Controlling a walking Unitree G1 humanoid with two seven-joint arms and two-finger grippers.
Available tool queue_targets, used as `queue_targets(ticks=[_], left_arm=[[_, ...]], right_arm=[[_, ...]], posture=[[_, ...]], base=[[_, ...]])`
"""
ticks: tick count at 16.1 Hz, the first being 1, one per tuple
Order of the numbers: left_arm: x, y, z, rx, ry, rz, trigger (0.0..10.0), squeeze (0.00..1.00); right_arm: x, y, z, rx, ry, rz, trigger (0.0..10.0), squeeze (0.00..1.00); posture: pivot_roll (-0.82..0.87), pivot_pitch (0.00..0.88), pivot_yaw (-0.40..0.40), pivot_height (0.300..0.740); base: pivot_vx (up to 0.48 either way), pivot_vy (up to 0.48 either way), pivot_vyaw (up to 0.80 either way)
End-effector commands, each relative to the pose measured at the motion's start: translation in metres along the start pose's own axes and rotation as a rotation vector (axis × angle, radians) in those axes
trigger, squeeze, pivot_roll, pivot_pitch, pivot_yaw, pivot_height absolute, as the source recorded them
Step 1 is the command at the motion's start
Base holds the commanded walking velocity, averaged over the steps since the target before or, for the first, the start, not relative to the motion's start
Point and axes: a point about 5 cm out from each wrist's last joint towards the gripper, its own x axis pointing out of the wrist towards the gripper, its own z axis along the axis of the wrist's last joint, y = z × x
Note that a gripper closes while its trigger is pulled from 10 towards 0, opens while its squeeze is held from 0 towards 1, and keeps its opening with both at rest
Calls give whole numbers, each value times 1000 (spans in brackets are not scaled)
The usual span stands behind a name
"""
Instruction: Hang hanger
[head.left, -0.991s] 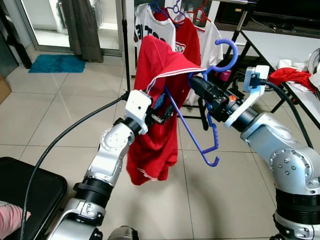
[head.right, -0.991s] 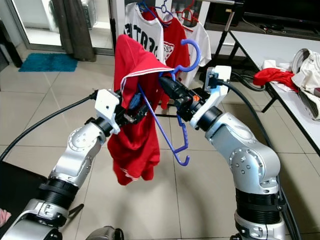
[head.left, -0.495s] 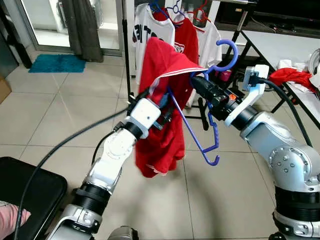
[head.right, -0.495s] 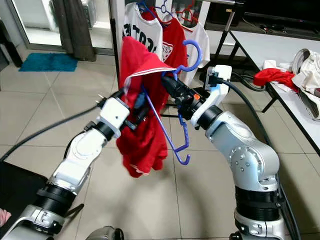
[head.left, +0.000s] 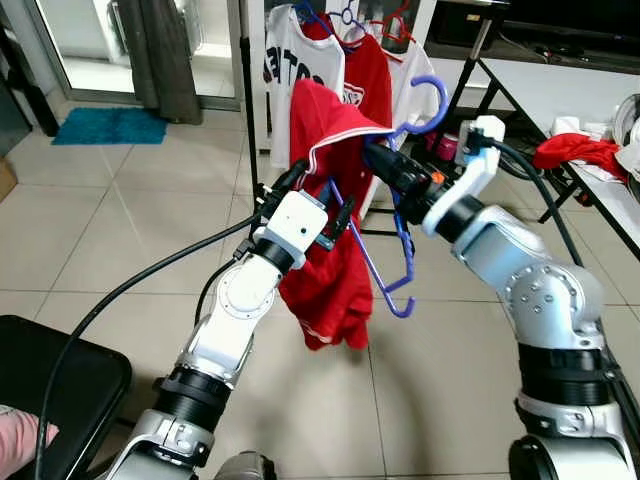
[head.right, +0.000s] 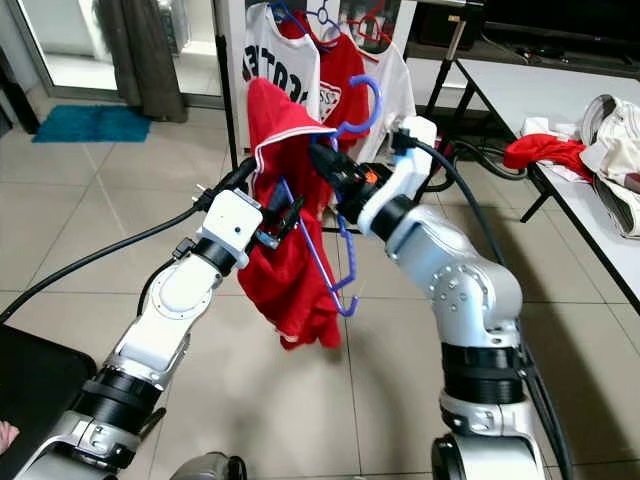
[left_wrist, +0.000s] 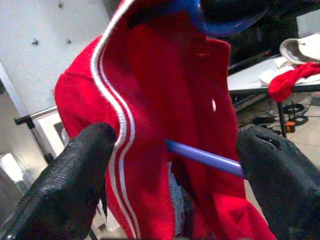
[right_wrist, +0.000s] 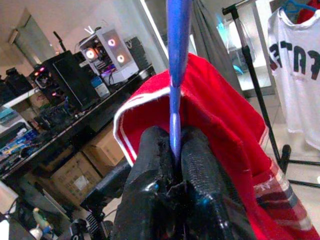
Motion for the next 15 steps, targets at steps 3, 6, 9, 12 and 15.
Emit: queue_targets(ticks=[3, 6, 9, 12, 15], left_arm=[[2, 6, -10, -125, 89, 104, 10000, 0], [2, 8, 2, -68, 15, 128, 10000, 0], [-3, 25, 4, -112, 1, 304, 10000, 0], [-6, 25, -3, -160, 34, 229, 10000, 0], [-4, 11, -1, -142, 19, 112, 10000, 0]], right_arm=[[9, 11, 13, -16, -40, 50, 10000, 0], [14, 7, 16, -18, -56, 12, 10000, 0], [15, -1, 20, -9, -82, -50, 10000, 0], [17, -11, 22, 25, -111, -127, 10000, 0], [19, -19, 23, 40, -126, -185, 10000, 0]], posture=[[-47, 14, -87, 740], [-49, 16, -88, 740], [-50, 15, -87, 740], [-45, 15, -87, 740], [-42, 12, -85, 740]], base=[[0, 0, 0], [0, 0, 0], [0, 0, 0], [0, 0, 0], [0, 0, 0]])
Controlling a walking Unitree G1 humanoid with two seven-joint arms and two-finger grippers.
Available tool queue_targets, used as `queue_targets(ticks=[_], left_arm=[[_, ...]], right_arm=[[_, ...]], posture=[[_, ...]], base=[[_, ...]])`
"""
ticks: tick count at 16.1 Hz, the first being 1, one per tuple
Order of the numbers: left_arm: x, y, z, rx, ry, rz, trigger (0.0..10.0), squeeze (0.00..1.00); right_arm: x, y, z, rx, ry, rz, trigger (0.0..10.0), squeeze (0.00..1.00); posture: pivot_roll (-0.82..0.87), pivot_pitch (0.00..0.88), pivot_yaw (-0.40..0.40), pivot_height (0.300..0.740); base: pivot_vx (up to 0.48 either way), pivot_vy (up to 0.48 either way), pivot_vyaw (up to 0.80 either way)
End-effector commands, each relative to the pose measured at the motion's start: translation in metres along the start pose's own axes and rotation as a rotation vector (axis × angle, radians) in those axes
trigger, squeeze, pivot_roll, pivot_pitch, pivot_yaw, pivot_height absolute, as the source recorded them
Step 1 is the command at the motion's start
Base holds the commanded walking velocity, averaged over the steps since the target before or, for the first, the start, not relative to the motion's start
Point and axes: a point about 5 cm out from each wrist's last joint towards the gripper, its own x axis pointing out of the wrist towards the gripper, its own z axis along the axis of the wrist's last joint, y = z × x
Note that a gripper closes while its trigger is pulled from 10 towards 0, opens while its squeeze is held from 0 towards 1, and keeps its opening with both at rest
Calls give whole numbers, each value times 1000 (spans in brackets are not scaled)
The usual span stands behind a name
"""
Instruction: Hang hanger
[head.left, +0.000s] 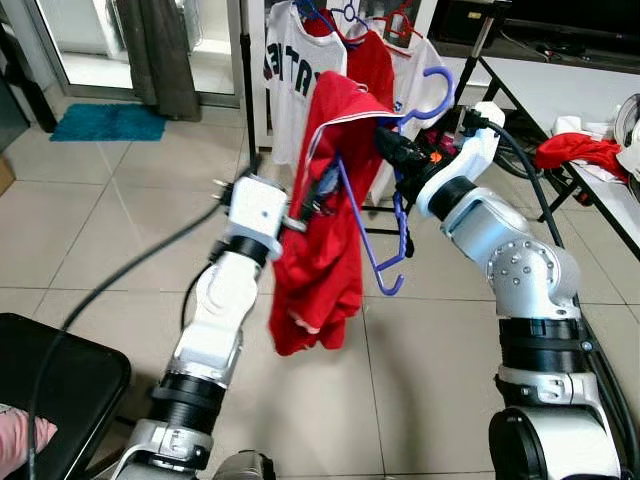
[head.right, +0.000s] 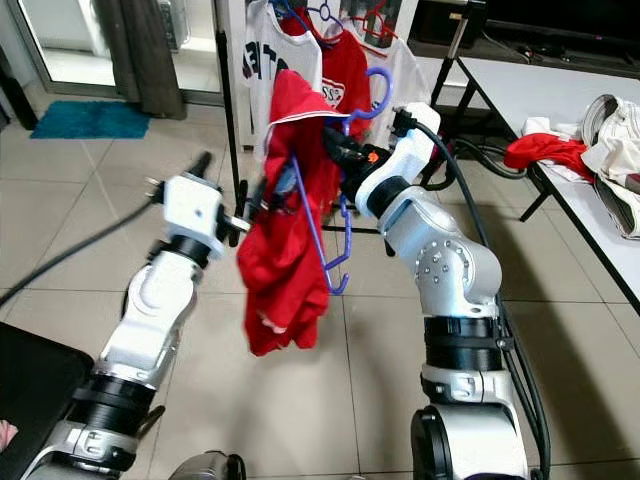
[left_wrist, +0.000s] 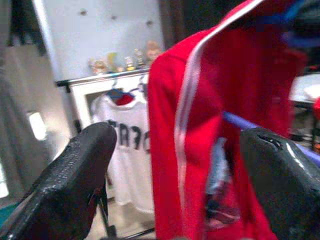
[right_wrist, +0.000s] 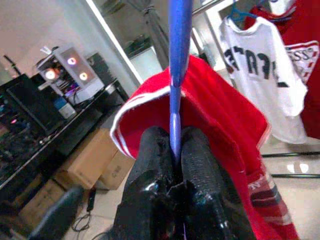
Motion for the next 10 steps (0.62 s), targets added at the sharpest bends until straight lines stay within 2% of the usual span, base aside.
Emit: queue_targets(ticks=[1, 4, 5, 6, 8, 9, 10], left_arm=[[3, -13, 3, -37, -9, -81, 10000, 0], [6, -16, -8, -9, 52, -113, 10000, 0], [12, -7, -16, 32, 98, -78, 10000, 0], [16, -3, -17, 26, 104, -61, 10000, 0], [20, 2, -18, 40, 111, -46, 10000, 0], [27, 5, -20, 51, 135, -51, 10000, 0], [30, 3, -23, 54, 146, -76, 10000, 0]], right_arm=[[1, 2, 17, -9, -82, -4, 10000, 0], [2, 4, 18, -7, -88, 5, 10000, 0], [2, 6, 17, -10, -89, 10, 10000, 0], [2, 6, 17, -9, -92, 12, 10000, 0], [2, 7, 18, -7, -96, 15, 10000, 0], [1, 7, 19, -5, -101, 16, 10000, 0], [1, 7, 20, -5, -104, 17, 10000, 0]], posture=[[-42, 12, -85, 740], [-39, 9, -80, 740], [-40, 7, -77, 740], [-40, 7, -77, 740], [-40, 7, -77, 740], [-45, 3, -68, 740], [-45, 3, -68, 740]], base=[[0, 0, 0], [0, 0, 0], [0, 0, 0], [0, 0, 0], [0, 0, 0], [0, 0, 0], [0, 0, 0]])
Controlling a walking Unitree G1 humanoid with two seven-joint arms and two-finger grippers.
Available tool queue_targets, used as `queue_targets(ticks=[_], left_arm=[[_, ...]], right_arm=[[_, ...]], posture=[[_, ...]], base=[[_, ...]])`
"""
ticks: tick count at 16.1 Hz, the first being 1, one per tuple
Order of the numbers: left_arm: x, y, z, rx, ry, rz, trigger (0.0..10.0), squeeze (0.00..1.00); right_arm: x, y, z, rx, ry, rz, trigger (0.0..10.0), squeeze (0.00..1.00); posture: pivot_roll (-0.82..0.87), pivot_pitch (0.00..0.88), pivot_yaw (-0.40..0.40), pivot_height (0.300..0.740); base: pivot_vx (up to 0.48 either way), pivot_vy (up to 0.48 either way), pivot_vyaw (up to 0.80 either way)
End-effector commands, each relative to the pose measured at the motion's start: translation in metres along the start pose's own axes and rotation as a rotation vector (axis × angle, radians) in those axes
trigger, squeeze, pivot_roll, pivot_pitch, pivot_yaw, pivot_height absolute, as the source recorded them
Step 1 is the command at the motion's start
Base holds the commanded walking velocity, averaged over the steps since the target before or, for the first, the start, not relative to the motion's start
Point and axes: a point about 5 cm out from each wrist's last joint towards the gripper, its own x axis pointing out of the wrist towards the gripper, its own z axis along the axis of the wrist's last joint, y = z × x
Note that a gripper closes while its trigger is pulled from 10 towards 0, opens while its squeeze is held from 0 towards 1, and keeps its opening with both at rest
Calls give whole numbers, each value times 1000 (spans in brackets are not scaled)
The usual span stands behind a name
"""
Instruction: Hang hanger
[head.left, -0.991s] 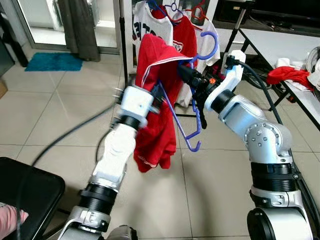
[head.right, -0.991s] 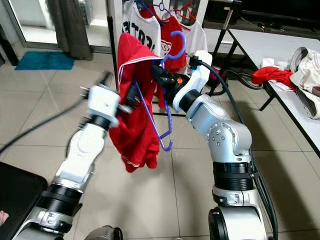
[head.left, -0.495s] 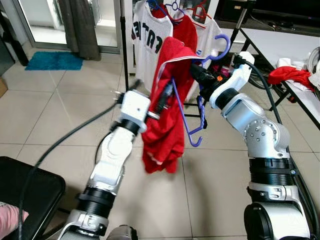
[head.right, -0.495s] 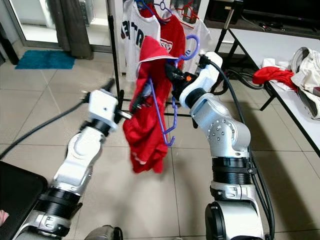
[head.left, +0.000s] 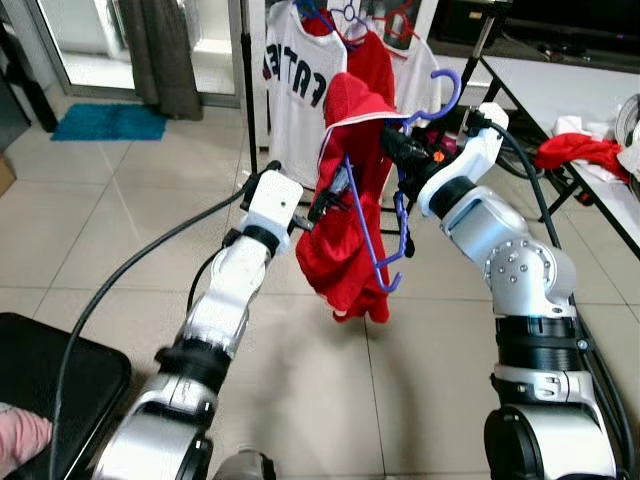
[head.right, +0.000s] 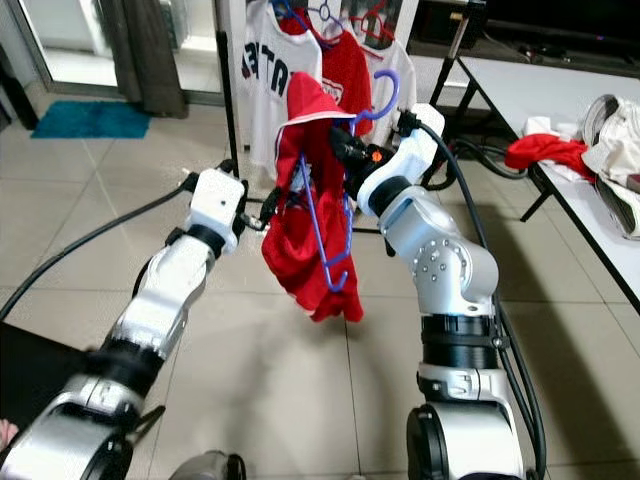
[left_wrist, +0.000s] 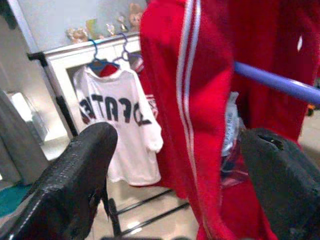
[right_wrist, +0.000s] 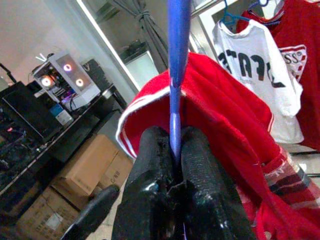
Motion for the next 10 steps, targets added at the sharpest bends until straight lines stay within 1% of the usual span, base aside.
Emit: queue_targets(ticks=[1, 2, 4, 5, 6, 7, 8, 10], left_arm=[[4, -6, 1, 1, -1, -36, 10000, 0], [6, -8, 0, 0, 4, -59, 10000, 0], [12, -9, 0, 2, 13, -60, 9451, 0], [16, -6, 1, 15, 22, -40, 4863, 0], [17, -5, 1, 18, 23, -36, 4863, 0], [20, -3, 3, 37, 27, -27, 3333, 0], [26, 1, 7, 45, 29, -13, 0, 0], [31, 2, 12, 47, 20, -12, 0, 0]], right_arm=[[0, 9, 21, -19, -88, 37, 10000, 0], [0, 10, 21, -18, -89, 43, 10000, 0], [0, 13, 22, -15, -88, 65, 10000, 0], [0, 15, 21, -13, -84, 83, 10000, 0], [0, 16, 21, -12, -83, 87, 10000, 0], [0, 17, 21, -11, -80, 95, 10000, 0], [-1, 18, 20, -7, -79, 101, 10000, 0], [-1, 19, 20, -6, -78, 104, 10000, 0]], posture=[[-46, 0, -67, 740], [-46, 0, -67, 740], [-49, 0, -67, 740], [-51, 0, -68, 740], [-51, 0, -68, 740], [-51, 0, -67, 740], [-50, 0, -68, 740], [-52, 0, -65, 740]], base=[[0, 0, 0], [0, 0, 0], [0, 0, 0], [0, 0, 0], [0, 0, 0], [0, 0, 0], [0, 0, 0], [0, 0, 0]])
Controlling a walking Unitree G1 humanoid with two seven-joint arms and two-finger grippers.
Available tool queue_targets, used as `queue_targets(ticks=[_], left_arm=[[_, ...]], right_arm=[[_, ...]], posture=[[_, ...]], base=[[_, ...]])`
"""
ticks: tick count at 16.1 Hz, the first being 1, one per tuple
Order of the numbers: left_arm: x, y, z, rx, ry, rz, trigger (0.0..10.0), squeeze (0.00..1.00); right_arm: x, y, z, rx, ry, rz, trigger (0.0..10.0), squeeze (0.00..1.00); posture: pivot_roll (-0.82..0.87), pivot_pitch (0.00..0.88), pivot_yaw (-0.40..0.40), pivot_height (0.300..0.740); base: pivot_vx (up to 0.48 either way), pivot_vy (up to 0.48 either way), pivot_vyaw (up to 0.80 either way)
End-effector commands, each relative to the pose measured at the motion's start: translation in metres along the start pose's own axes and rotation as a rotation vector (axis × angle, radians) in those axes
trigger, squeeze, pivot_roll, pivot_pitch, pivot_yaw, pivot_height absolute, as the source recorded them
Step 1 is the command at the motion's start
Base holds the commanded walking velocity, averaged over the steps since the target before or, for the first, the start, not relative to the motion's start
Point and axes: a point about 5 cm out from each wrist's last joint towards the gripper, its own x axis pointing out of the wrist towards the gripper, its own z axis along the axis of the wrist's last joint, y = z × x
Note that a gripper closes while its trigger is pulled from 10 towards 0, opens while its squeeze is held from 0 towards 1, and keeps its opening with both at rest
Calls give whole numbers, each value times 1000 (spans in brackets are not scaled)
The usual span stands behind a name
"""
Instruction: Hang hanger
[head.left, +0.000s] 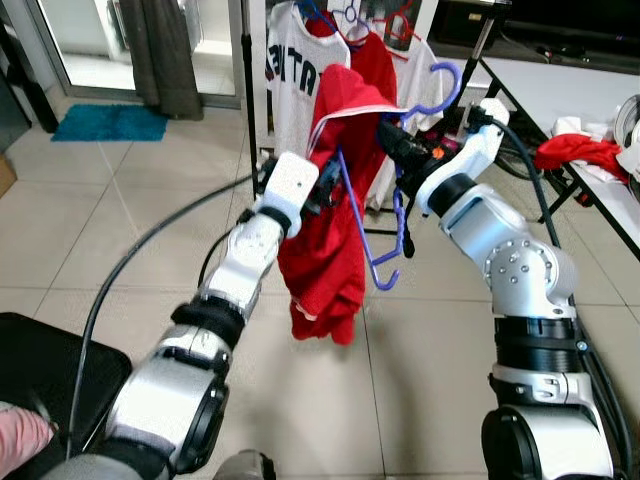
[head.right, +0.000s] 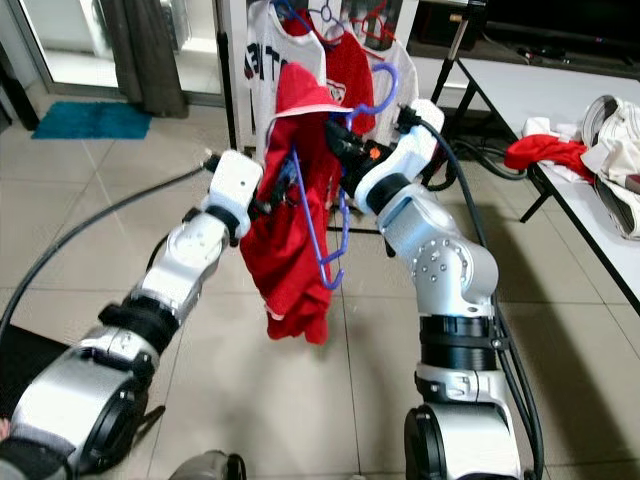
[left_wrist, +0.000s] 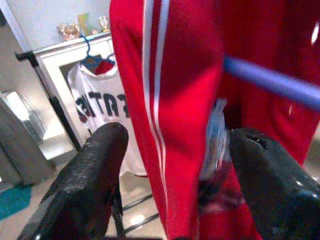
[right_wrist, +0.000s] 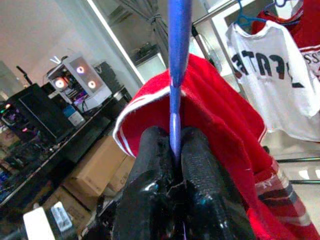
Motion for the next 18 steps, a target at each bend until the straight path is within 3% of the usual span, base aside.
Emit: queue_targets(ticks=[1, 6, 18], left_arm=[[3, -2, 5, 6, -16, -2, 0, 0], [9, 1, 6, 55, 14, 33, 0, 0], [15, 17, 7, 74, 84, 52, 0, 0]], right_arm=[[0, 12, 18, -20, -65, 59, 10000, 0], [-1, 13, 18, -20, -67, 67, 10000, 0], [-5, 27, 26, -10, -83, 126, 10000, 0]], posture=[[-51, 0, -65, 740], [-53, 0, -61, 740], [-65, 0, -57, 740]], base=[[0, 0, 0], [0, 0, 0], [0, 0, 0]])
